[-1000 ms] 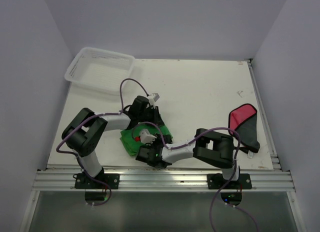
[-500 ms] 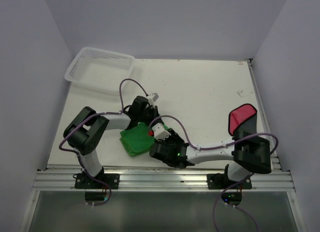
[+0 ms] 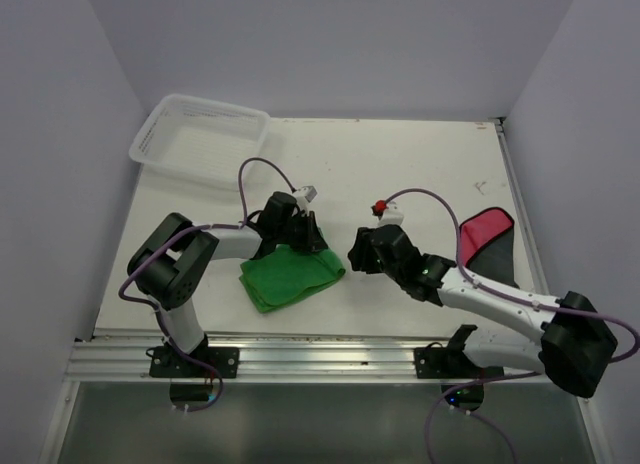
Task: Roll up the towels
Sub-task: Roll the towel
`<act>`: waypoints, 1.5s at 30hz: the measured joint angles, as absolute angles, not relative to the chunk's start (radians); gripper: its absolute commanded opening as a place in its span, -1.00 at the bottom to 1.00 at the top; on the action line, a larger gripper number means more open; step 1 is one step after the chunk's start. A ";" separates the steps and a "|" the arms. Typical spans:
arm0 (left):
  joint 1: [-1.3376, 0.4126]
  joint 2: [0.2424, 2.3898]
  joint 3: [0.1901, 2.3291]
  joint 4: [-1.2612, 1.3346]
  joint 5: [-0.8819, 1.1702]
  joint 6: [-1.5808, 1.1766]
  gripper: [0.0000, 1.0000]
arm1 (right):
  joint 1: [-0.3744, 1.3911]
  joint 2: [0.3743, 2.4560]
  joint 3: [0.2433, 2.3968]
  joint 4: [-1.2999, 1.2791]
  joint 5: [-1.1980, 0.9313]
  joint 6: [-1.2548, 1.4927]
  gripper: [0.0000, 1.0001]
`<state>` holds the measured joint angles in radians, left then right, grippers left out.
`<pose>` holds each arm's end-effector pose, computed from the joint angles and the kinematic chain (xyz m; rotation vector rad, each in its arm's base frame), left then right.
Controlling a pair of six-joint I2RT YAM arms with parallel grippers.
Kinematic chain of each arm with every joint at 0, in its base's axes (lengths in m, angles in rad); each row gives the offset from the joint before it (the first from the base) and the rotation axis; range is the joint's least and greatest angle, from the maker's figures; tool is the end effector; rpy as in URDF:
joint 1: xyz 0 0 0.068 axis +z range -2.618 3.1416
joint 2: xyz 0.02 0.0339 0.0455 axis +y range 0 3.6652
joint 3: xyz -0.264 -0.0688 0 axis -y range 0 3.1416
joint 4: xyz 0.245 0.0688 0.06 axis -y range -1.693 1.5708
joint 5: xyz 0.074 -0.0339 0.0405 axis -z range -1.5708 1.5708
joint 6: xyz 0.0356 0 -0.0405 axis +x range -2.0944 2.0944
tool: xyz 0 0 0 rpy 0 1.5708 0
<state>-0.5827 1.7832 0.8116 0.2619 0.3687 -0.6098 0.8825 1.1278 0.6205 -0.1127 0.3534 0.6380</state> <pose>0.2808 -0.2004 0.1332 0.1757 2.4400 -1.0047 0.1604 0.1756 0.2230 -0.0669 2.1878 0.4912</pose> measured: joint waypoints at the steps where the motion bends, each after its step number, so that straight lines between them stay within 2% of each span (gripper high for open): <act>1: -0.583 1.783 0.812 0.262 0.368 -0.610 -0.92 | 0.845 1.151 0.615 -0.094 0.289 0.668 -0.01; 7: -0.583 1.783 0.812 0.262 0.366 -0.610 -0.92 | 0.685 1.305 0.596 0.026 0.012 0.807 -0.01; 13: -0.583 1.780 0.811 0.260 0.357 -0.609 -0.93 | 0.648 1.419 0.592 0.130 -0.135 0.886 -0.05; 29: -0.583 1.769 0.804 0.261 0.339 -0.609 -0.95 | 0.648 1.534 0.562 0.217 -0.205 0.889 -0.33; 31: -0.583 1.767 0.803 0.260 0.336 -0.609 -0.95 | 0.648 1.543 0.562 0.233 -0.215 0.882 -0.40; 32: -0.583 1.767 0.802 0.260 0.334 -0.609 -0.95 | 0.647 1.547 0.562 0.239 -0.222 0.876 -0.53; 35: -0.583 1.763 0.800 0.258 0.331 -0.609 -0.95 | 0.647 1.552 0.562 0.253 -0.234 0.857 -0.67; 39: -0.583 1.761 0.800 0.254 0.326 -0.609 -0.95 | 0.649 1.552 0.562 0.263 -0.238 0.818 -1.00; 45: -0.583 1.761 0.820 0.223 0.323 -0.608 -0.95 | 0.707 1.530 0.551 0.276 -0.156 0.747 -1.00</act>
<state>-0.5831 1.7611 0.8204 0.2234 0.3233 -0.6083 0.7074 1.5303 0.5510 0.2760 -0.1558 0.7467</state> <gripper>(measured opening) 0.027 0.130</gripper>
